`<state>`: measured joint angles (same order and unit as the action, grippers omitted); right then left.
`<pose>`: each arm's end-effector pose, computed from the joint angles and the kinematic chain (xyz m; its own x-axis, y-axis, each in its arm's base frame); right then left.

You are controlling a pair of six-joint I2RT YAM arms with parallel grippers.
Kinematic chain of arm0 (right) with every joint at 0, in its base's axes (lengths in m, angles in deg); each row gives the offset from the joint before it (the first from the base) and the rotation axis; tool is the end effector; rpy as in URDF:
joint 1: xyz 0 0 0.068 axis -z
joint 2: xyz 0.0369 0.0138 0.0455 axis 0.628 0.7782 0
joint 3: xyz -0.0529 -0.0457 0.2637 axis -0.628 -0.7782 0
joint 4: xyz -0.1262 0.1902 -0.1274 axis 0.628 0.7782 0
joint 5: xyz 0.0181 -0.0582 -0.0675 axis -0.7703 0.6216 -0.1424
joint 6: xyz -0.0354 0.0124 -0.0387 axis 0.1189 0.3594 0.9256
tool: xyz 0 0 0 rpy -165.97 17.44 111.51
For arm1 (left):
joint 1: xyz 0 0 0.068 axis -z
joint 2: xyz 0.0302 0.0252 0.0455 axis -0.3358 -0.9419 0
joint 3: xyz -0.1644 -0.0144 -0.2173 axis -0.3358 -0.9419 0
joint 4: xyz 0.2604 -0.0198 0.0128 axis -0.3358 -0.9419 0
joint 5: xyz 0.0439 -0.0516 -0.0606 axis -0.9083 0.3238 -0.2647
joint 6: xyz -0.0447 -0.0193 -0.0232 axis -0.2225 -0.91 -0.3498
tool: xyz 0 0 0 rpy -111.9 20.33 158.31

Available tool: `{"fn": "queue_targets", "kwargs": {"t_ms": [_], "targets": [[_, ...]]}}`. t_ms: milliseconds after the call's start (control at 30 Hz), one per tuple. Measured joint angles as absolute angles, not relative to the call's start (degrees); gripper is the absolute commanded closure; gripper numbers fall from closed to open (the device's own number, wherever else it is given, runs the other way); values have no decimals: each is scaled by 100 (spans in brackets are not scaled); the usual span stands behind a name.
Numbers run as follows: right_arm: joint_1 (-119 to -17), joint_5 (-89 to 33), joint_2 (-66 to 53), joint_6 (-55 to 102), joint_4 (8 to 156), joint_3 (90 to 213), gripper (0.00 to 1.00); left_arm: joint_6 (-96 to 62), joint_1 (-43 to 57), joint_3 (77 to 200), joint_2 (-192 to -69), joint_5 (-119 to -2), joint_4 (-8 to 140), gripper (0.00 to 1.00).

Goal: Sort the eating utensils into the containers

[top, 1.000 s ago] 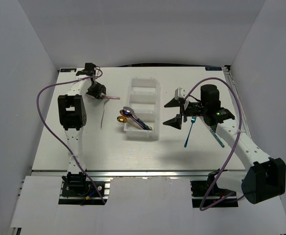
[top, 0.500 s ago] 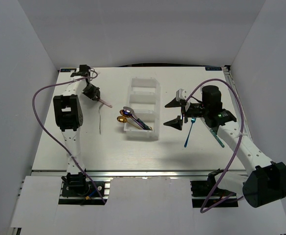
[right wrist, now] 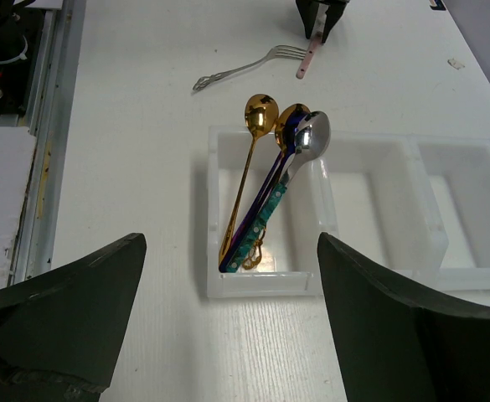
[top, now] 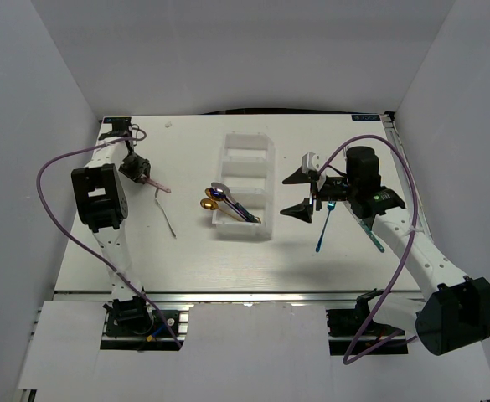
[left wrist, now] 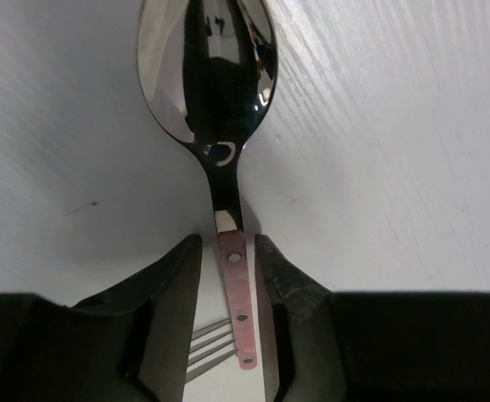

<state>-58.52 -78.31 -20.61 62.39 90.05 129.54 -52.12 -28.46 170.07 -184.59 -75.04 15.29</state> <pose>0.2294 0.1136 0.3237 0.1937 -0.2340 -0.9528 -0.9632 0.1390 -0.2299 0.4583 0.0753 0.1623 -0.5170 -0.8132 -0.2671 -0.8169 0.5620 -0.1300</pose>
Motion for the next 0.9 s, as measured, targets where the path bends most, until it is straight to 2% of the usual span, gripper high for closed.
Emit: {"fn": "queue_targets", "kwargs": {"t_ms": [267,367,400,500,600,900], "targets": [[-5836,-7834,-2068,6239,8990,12879,11,-5034,-2840,16989,-18453,-7536,1608,55],[-5834,-7834,-2070,6239,8979,12877,11,-5015,-2844,16987,-18453,-7550,1601,66],[-5834,-7834,-2072,6239,8970,12877,11,-5008,-2848,16985,-18453,-7552,1597,76],[-5814,-7834,-2072,6239,8959,12877,11,-4986,-2861,16987,-18453,-7523,1588,92],[-5801,-7834,-2072,6239,8959,12875,11,-4962,-2868,17009,-18453,-7510,1579,100],[-5760,-7834,-2072,6239,8957,12875,11,-4973,-2888,17024,-18411,-7263,1641,100]]}}
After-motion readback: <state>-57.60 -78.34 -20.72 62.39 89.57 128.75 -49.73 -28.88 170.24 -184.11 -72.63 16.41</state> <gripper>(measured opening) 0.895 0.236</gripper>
